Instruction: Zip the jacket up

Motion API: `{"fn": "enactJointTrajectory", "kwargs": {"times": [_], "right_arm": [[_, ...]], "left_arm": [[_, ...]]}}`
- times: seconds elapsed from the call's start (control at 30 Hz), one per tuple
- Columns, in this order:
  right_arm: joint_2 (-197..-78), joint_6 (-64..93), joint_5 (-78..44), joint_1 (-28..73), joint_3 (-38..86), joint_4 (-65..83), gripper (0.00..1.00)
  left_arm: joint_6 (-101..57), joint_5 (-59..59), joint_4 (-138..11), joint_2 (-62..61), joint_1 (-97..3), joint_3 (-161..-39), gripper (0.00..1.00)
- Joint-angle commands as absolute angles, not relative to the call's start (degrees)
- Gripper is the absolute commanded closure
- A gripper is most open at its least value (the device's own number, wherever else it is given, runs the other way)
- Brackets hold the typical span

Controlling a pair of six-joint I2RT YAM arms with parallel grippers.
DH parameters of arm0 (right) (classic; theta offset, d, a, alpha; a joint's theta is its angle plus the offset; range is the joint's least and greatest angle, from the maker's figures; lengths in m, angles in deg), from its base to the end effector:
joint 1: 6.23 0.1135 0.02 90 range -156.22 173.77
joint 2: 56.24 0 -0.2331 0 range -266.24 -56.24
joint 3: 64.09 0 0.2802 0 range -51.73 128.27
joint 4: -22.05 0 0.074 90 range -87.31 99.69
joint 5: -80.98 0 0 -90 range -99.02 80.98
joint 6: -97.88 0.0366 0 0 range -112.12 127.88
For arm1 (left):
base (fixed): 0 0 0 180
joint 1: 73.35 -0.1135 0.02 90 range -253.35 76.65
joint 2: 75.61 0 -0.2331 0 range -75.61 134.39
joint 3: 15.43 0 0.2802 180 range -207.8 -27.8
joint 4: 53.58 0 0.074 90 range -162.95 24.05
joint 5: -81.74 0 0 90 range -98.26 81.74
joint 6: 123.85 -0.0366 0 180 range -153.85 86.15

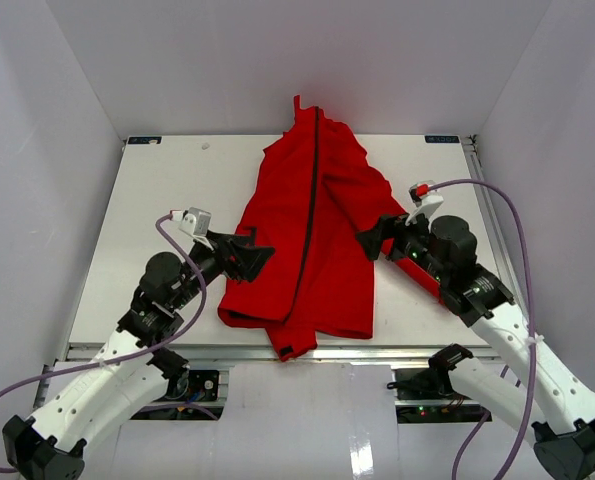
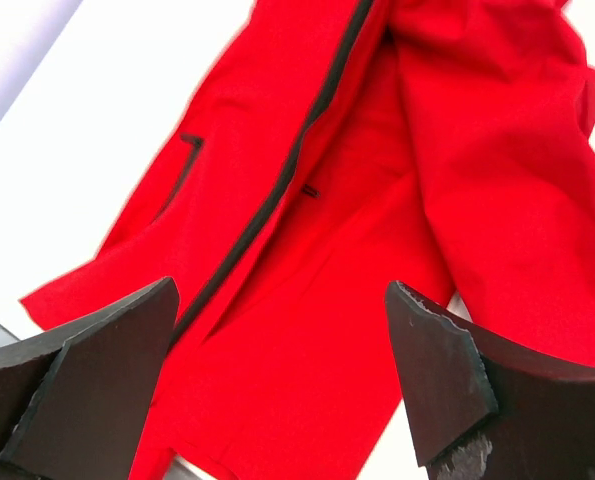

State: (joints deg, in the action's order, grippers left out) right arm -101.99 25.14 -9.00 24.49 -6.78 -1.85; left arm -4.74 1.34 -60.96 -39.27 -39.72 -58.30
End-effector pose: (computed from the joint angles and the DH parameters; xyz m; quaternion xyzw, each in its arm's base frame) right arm 0.2062 0.1225 0.3130 -0.0912 0.7737 0.2548 0.5729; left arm 0.1804 -0.1273 0.2819 0.0867 0.7070 -0.4150 0.5661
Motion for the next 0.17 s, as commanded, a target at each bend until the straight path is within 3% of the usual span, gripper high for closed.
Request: {"fn": "enactJointTrajectory", "kwargs": {"times": [0.0, 0.13], "right_arm": [[-98.6, 25.9, -9.9, 24.4, -8.4, 1.3, 0.10], [-98.9, 25.7, -9.4, 24.5, -8.7, 1.2, 0.10]], "left_arm": [[-3.5, 3.5, -61.2, -39.7, -39.6, -57.2, 0.02], [-3.4, 5.5, -61.0, -38.9, -39.5, -57.4, 0.02]]}}
